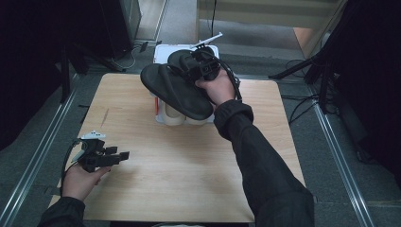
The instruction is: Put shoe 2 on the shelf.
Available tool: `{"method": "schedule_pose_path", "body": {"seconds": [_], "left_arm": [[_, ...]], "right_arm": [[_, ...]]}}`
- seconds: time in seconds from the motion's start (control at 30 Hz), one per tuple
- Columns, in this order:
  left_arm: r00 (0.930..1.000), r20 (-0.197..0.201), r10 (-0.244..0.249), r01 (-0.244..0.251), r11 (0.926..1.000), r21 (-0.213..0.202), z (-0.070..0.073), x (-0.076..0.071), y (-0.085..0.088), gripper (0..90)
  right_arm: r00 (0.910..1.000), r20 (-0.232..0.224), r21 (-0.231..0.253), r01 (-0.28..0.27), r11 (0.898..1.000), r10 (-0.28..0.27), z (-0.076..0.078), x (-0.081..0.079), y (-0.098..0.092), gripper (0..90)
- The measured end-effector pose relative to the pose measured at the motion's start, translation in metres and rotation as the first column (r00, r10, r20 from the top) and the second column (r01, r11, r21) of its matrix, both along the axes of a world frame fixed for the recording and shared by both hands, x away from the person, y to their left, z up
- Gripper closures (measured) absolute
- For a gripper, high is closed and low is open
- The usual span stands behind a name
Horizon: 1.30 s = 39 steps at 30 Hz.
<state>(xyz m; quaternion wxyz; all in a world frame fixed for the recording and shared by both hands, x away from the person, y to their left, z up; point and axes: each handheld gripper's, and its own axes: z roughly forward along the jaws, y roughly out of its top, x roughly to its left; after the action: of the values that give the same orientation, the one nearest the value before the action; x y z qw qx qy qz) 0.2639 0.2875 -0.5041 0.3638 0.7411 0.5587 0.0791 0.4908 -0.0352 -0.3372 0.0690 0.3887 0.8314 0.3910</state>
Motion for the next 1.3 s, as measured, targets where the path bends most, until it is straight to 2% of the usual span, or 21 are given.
{"method": "schedule_pose_path", "body": {"seconds": [0.1, 0.2, 0.23, 0.33, 0.43, 0.57, 0.63, 0.73, 0.8, 0.9, 0.97, 1.0, 1.1, 1.2, 1.23, 1.3], "left_arm": [[0.9999, 0.002, -0.011, 0.011, 0.9999, -0.005, 0.001, 0.0, -0.001, 37.5], [0.9998, -0.003, -0.019, 0.019, 0.9998, -0.008, 0.0, 0.001, -0.003, 37.5], [0.9998, 0.001, -0.019, 0.019, 0.9998, -0.005, 0.0, 0.001, -0.003, 37.5], [0.9997, -0.001, -0.026, 0.026, 0.9996, -0.008, 0.0, 0.001, -0.005, 37.5], [0.9993, -0.002, -0.038, 0.038, 0.9993, -0.006, 0.0, 0.001, -0.006, 37.5], [0.999, 0.001, -0.044, 0.044, 0.999, -0.006, 0.001, 0.002, -0.007, 37.5], [0.9988, 0.001, -0.048, 0.048, 0.9988, -0.006, 0.001, 0.002, -0.008, 37.5], [0.9986, -0.001, -0.053, 0.053, 0.9986, -0.006, 0.001, 0.002, -0.008, 37.5], [0.9986, -0.003, -0.053, 0.053, 0.9986, -0.005, 0.001, 0.003, -0.009, 37.5], [0.9984, -0.001, -0.056, 0.056, 0.9984, -0.005, 0.001, 0.003, -0.009, 37.5], [0.9984, -0.002, -0.057, 0.057, 0.9984, -0.006, 0.001, 0.003, -0.009, 37.5], [0.9984, -0.003, -0.057, 0.057, 0.9984, -0.006, 0.001, 0.003, -0.009, 37.5], [0.9984, -0.005, -0.056, 0.056, 0.9984, -0.007, 0.001, 0.003, -0.01, 37.4], [0.9984, -0.005, -0.057, 0.057, 0.9984, -0.007, 0.001, 0.003, -0.01, 37.4], [0.9984, -0.005, -0.056, 0.056, 0.9984, -0.007, 0.001, 0.003, -0.01, 37.4], [0.9983, -0.004, -0.057, 0.057, 0.9983, -0.008, 0.001, 0.004, -0.01, 37.4]], "right_arm": [[0.9988, -0.001, 0.012, 0.048, 0.999, -0.048, -0.002, 0.013, 0.004, 75.8], [0.9918, -0.015, 0.03, 0.128, 0.991, -0.127, -0.002, 0.023, 0.01, 75.7], [0.9856, -0.009, 0.032, 0.169, 0.985, -0.169, -0.002, 0.026, 0.013, 75.7], [0.9691, -0.013, 0.032, 0.247, 0.969, -0.246, -0.002, 0.032, 0.02, 75.6], [0.9473, -0.008, 0.019, 0.32, 0.947, -0.32, -0.001, 0.037, 0.026, 75.5], [0.9024, -0.011, 0.034, 0.431, 0.902, -0.431, -0.002, 0.042, 0.031, 75.5], [0.8838, -0.018, 0.047, 0.468, 0.883, -0.468, -0.004, 0.045, 0.032, 75.5], [0.8652, -0.033, 0.063, 0.501, 0.863, -0.5, -0.006, 0.047, 0.033, 75.4], [0.8491, -0.035, 0.066, 0.528, 0.847, -0.527, -0.006, 0.046, 0.036, 75.4], [0.8339, -0.03, 0.066, 0.552, 0.831, -0.551, -0.005, 0.046, 0.042, 75.2], [0.8304, -0.025, 0.061, 0.557, 0.828, -0.557, -0.004, 0.045, 0.046, 75.1], [0.8247, -0.017, 0.059, 0.565, 0.823, -0.565, -0.004, 0.045, 0.048, 75.2], [0.8218, -0.007, 0.051, 0.569, 0.821, -0.57, -0.004, 0.045, 0.051, 75.2], [0.8146, -0.01, 0.055, 0.58, 0.813, -0.58, -0.003, 0.047, 0.049, 75.2], [0.8064, -0.013, 0.056, 0.591, 0.805, -0.591, -0.003, 0.047, 0.048, 75.2], [0.7986, -0.015, 0.055, 0.602, 0.797, -0.602, -0.003, 0.048, 0.046, 75.2]]}}
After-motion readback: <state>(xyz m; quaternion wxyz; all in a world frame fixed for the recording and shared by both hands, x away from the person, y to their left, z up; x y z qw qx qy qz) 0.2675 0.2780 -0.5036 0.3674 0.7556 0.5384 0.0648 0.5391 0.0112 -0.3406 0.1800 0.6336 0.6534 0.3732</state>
